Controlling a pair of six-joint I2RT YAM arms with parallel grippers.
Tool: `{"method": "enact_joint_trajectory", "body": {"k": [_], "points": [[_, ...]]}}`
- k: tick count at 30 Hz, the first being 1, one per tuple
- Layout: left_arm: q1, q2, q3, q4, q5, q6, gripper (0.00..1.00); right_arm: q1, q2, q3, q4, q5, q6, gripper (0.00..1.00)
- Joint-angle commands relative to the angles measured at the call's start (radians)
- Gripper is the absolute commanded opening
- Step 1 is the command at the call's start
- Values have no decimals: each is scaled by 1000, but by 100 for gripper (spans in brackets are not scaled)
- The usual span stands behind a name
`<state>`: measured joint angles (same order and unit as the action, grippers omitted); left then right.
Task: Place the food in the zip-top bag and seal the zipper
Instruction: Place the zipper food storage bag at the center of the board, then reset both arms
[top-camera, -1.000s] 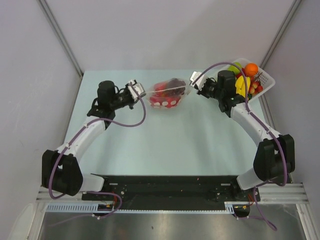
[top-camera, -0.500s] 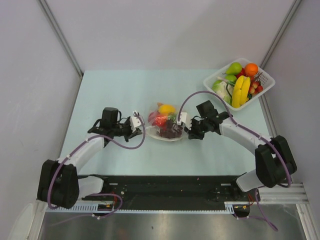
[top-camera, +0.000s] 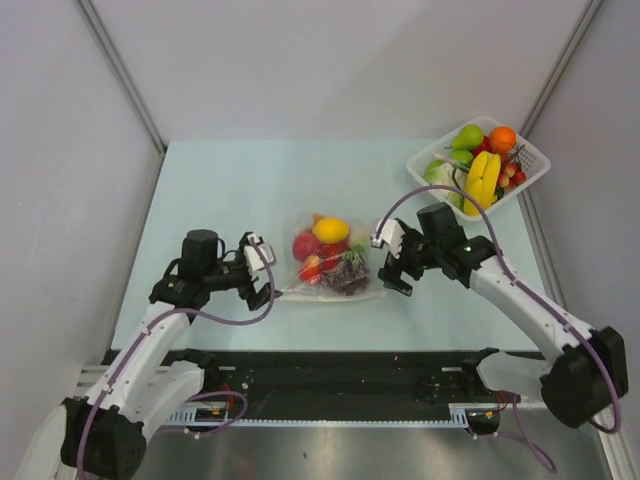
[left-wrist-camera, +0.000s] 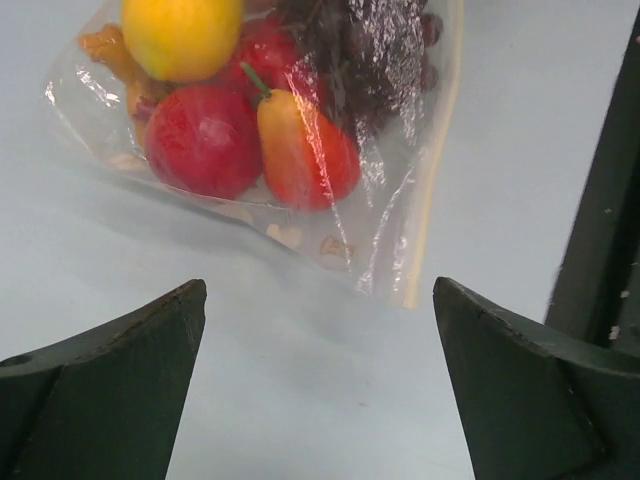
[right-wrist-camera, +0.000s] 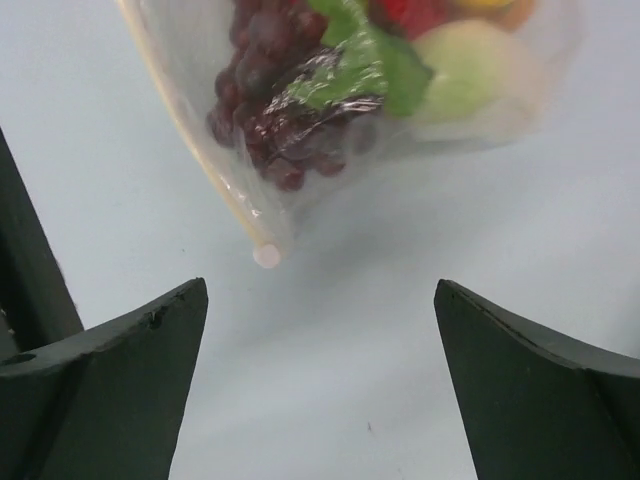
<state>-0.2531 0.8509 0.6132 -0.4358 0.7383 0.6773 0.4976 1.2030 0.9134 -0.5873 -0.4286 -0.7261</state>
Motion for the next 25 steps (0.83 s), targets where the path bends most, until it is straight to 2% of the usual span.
{"method": "enact_joint_trajectory", "body": {"k": [1, 3, 4, 6, 10, 11, 14, 16, 21, 25], "points": [[-2, -52, 120, -86, -42, -238, 100, -13, -188, 12, -8, -24, 111, 100], [0, -32, 199, -89, -101, -332, 100, -30, -235, 22, 3, -22, 168, 100], [2, -10, 238, -99, -138, -425, 100, -60, -249, 30, 15, -18, 215, 100], [6, 86, 383, -150, -204, -461, 100, -106, -269, 51, 26, -19, 260, 100], [31, 251, 624, -257, -313, -557, 99, -279, -220, 166, 72, -102, 388, 100], [37, 279, 690, -267, -351, -565, 100, -363, -198, 191, 81, -122, 448, 100], [75, 341, 737, -265, -372, -575, 100, -521, -109, 268, 122, -186, 577, 100], [103, 364, 734, -256, -381, -582, 100, -573, -50, 292, 138, -190, 616, 100], [127, 373, 657, -213, -398, -621, 100, -611, 10, 303, 139, -115, 620, 100], [143, 378, 651, -205, -427, -618, 100, -619, 32, 305, 167, -104, 637, 100]]}}
